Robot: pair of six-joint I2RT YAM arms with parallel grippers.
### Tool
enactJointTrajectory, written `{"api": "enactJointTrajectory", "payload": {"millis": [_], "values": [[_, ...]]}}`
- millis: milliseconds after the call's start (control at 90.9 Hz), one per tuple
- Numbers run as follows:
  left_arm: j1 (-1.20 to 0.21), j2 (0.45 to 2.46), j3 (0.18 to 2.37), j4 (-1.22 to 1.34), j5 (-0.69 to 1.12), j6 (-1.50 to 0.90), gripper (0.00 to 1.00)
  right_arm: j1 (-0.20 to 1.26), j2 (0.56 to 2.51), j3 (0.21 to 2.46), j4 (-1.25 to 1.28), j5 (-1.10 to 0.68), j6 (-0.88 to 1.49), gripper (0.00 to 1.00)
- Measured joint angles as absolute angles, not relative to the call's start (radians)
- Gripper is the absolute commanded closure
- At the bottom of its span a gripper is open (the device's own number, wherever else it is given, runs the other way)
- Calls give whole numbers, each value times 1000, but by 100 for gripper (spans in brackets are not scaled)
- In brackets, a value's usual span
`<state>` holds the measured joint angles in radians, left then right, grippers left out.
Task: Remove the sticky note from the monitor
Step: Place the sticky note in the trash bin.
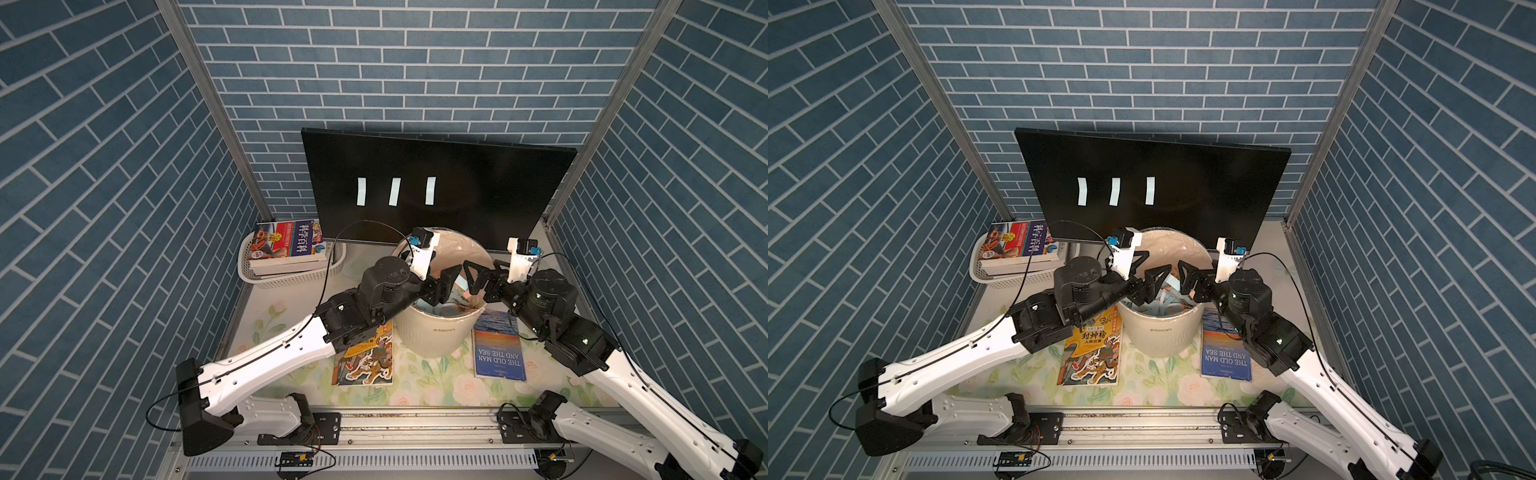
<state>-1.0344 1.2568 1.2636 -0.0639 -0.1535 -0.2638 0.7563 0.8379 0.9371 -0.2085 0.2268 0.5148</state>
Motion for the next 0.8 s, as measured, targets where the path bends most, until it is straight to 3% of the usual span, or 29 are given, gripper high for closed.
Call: {"api": "enactJointTrajectory", "payload": {"millis": [363, 803], "values": [[-907, 1274, 1249, -26, -70, -315, 25, 756, 840, 945, -197, 142, 488, 0], [-864, 1312, 1248, 15, 55, -367, 24, 756, 1013, 1047, -194, 70, 438, 0]]}}
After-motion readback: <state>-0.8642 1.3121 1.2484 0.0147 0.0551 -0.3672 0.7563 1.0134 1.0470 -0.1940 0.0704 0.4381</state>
